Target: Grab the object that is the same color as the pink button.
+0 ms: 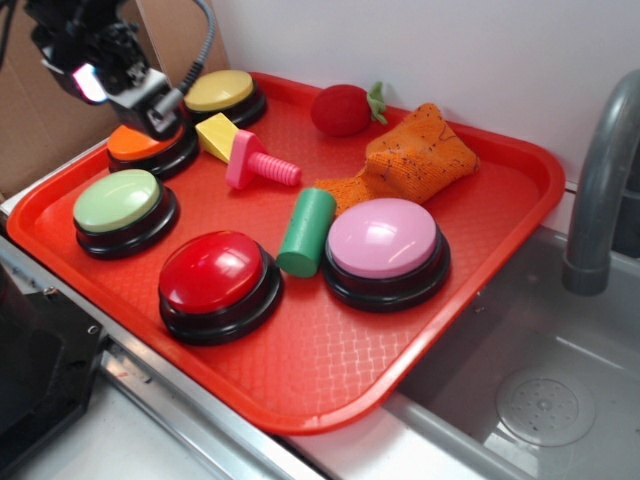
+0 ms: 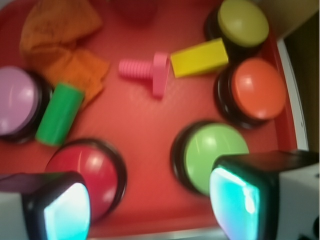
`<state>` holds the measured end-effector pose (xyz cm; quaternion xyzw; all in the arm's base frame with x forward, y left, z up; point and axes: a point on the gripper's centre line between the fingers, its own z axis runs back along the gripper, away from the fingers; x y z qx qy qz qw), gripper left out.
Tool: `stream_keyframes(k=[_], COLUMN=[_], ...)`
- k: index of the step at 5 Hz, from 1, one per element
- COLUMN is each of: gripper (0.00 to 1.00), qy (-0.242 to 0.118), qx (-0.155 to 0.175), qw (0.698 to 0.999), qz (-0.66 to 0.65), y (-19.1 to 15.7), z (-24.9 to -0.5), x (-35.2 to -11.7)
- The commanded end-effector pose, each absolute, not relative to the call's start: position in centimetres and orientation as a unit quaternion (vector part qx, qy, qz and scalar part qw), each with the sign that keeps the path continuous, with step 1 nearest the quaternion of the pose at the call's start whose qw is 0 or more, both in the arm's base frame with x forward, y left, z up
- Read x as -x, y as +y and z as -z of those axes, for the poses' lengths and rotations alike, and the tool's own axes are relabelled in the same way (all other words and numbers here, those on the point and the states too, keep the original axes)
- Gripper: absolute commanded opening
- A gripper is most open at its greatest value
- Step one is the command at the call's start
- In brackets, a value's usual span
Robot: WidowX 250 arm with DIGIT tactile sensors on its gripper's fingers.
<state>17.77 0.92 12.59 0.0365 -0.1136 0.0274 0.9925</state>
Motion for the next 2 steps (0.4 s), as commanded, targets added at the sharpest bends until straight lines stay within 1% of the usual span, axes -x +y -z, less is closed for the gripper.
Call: stream_keyframes(k=[1,2], gripper=[1.0,1.0], qy=[-0.151,-0.143], qx=[-0.037,-0.056], qw=[0.986,0.985], qz=[-0.057,-0.077], y=[2.5,3.3], z=[-9.9,-7.7], x=[-21.6,-23.1])
